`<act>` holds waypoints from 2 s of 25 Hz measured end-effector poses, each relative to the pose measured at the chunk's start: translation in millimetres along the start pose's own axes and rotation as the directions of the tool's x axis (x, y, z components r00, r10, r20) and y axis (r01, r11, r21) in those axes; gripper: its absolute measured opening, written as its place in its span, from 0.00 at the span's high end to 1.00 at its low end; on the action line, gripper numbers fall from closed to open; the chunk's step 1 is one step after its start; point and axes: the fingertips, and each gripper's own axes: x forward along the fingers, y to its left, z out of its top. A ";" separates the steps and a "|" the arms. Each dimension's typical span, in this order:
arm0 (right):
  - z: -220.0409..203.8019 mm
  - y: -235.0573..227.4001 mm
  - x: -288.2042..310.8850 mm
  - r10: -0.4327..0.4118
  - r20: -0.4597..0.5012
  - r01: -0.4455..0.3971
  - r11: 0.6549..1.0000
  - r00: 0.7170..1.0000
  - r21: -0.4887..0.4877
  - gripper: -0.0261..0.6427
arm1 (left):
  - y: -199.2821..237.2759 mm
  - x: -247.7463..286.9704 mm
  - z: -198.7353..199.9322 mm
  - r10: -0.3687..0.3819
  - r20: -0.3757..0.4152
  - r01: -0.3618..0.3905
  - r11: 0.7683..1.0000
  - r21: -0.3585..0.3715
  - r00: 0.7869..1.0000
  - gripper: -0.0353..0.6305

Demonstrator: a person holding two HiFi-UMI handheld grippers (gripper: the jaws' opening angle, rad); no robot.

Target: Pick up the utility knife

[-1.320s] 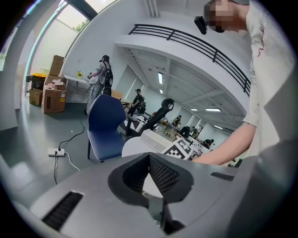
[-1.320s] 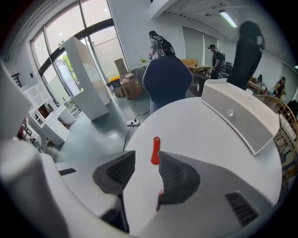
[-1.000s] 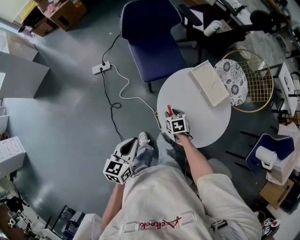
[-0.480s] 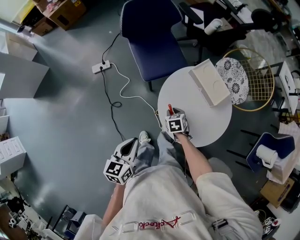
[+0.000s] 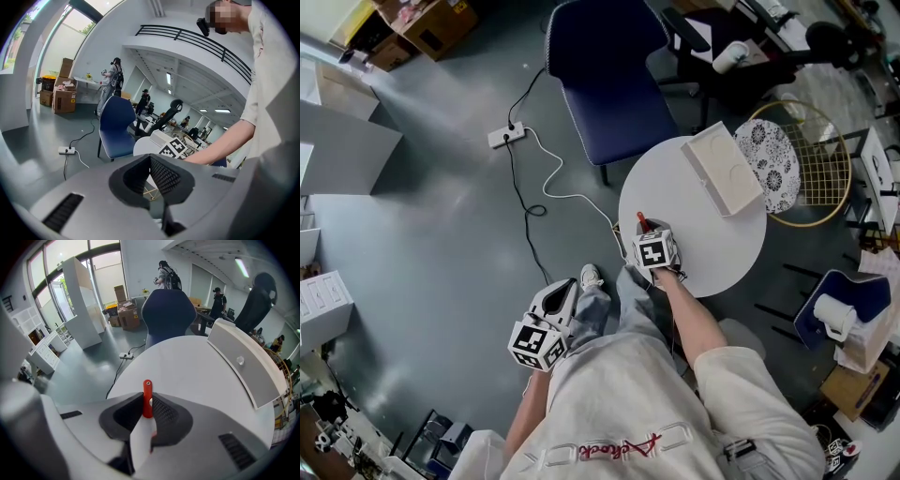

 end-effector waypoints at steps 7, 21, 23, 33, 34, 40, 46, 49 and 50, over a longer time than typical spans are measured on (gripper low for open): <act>13.2 6.3 -18.0 -0.006 0.084 0.004 1.000 0.996 0.022 0.86 | -3.5 -1.7 8.2 -0.023 0.015 0.022 0.999 0.025 1.000 0.93; 49.5 -3.4 -76.5 -0.046 0.234 0.043 0.999 0.971 0.016 0.86 | -16.6 8.9 42.4 -0.084 0.068 0.078 0.992 0.098 0.994 0.93; 53.0 -4.5 -81.5 -0.049 0.242 0.044 0.999 0.969 0.026 0.86 | -15.2 8.2 42.3 -0.084 0.062 0.078 0.992 0.101 0.995 0.93; 56.7 38.4 -182.7 -0.055 0.435 0.024 0.997 0.899 0.077 0.86 | -27.8 5.6 64.2 -0.158 0.096 0.141 0.977 0.162 0.983 0.93; 56.4 46.6 -196.7 -0.054 0.461 0.020 0.997 0.886 0.080 0.86 | -30.2 5.7 66.3 -0.172 0.099 0.153 0.973 0.173 0.980 0.93; 56.6 81.2 -268.7 -0.062 0.598 0.028 0.997 0.799 0.066 0.86 | -46.4 -5.2 70.0 -0.246 0.113 0.217 0.951 0.222 0.963 0.93; 38.9 99.8 -320.2 -0.046 0.677 0.055 0.998 0.734 0.007 0.86 | -67.8 -23.2 74.2 -0.297 0.139 0.257 0.933 0.251 0.945 0.93; 27.7 99.4 -323.1 -0.069 0.682 0.066 0.997 0.728 0.032 0.86 | -73.8 -25.9 68.6 -0.310 0.130 0.268 0.926 0.266 0.942 0.93; 25.7 98.7 -323.2 -0.078 0.683 0.063 0.997 0.726 0.046 0.86 | -75.9 -26.6 66.1 -0.314 0.125 0.273 0.923 0.271 0.941 0.93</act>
